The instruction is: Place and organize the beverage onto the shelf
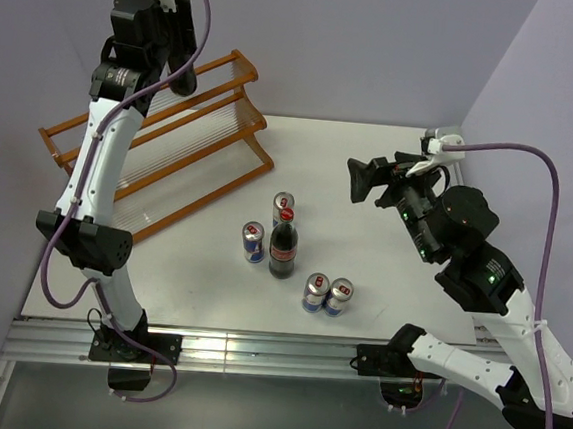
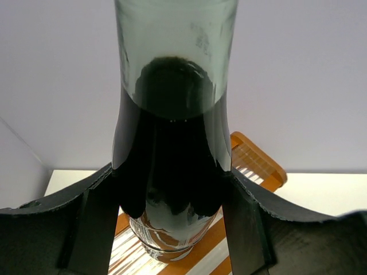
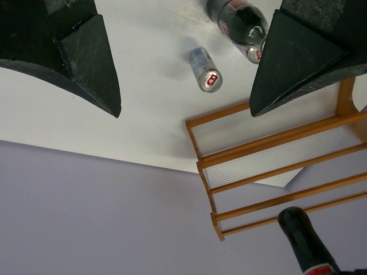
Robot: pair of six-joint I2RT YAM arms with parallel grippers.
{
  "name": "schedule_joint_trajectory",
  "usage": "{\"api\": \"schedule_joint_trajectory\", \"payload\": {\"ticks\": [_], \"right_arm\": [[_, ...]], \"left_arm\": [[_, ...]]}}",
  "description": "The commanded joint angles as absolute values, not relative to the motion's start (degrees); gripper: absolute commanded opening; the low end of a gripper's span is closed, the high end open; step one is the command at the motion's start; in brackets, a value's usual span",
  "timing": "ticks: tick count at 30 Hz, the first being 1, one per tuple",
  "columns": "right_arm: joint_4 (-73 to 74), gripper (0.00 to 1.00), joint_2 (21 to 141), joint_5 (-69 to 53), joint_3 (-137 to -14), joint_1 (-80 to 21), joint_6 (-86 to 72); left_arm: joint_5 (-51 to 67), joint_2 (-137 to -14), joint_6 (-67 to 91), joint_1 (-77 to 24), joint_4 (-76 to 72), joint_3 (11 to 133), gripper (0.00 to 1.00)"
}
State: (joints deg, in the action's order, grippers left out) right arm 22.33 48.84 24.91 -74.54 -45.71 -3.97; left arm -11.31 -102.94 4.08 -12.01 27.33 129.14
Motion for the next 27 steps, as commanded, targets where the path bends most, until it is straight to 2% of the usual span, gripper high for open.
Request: {"api": "schedule_joint_trajectory", "payload": {"ticks": [1,13,27], "right_arm": [[22.67,1.00,47.29,26.37,-74.62,-45.35,-3.52],[23.55,1.00,47.02,24.87,-74.62,-45.44,-2.46],[24.78,1.00,45.97,24.34,-73.13,-45.35,-3.34]], "left_arm": [[-9.58,-100.37,4.22,-11.60,10.73,135.53,0.00],[-6.51,-103.62,6.59,-11.60,8.09,132.36,0.00],[-6.06,-115.22,6.77,-16.26,7.03,139.22,0.00]]}}
